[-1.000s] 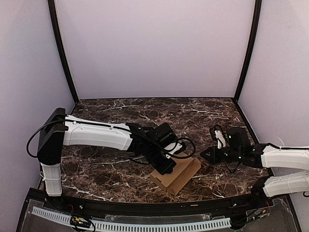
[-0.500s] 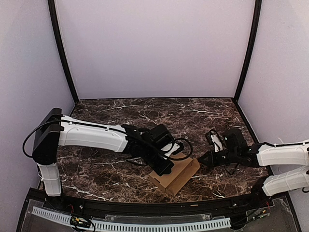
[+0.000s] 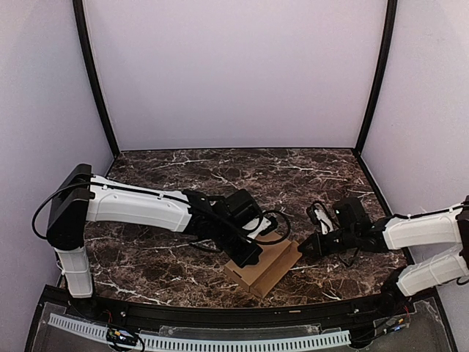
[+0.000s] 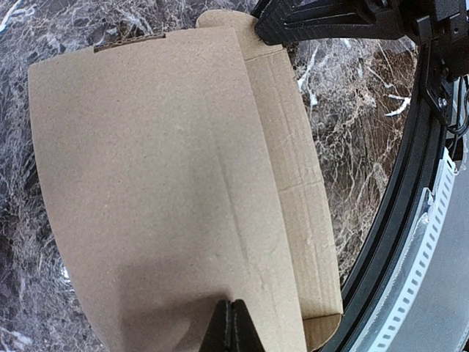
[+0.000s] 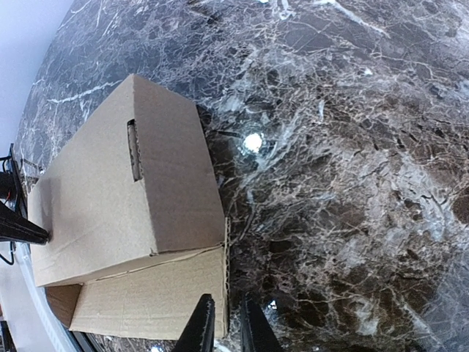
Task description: Fold the paper box
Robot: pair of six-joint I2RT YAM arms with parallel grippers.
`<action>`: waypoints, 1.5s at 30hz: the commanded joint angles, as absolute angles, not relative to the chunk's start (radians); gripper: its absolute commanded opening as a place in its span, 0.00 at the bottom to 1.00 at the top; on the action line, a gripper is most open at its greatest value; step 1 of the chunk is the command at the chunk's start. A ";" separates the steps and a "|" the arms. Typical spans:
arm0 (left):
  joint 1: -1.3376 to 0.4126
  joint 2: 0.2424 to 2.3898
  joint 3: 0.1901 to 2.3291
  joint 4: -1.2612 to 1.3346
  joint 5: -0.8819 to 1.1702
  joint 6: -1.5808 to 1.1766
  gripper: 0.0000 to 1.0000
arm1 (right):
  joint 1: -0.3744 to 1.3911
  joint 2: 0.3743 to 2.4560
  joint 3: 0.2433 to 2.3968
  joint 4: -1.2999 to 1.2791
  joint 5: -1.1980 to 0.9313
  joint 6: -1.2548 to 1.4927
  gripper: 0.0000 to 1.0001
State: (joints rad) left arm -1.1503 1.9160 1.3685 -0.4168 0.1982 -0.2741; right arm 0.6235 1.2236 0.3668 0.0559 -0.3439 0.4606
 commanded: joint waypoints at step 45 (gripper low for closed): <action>-1.155 1.905 1.368 -0.436 0.195 -0.277 0.01 | 0.852 1.158 0.282 0.203 -0.115 0.351 0.00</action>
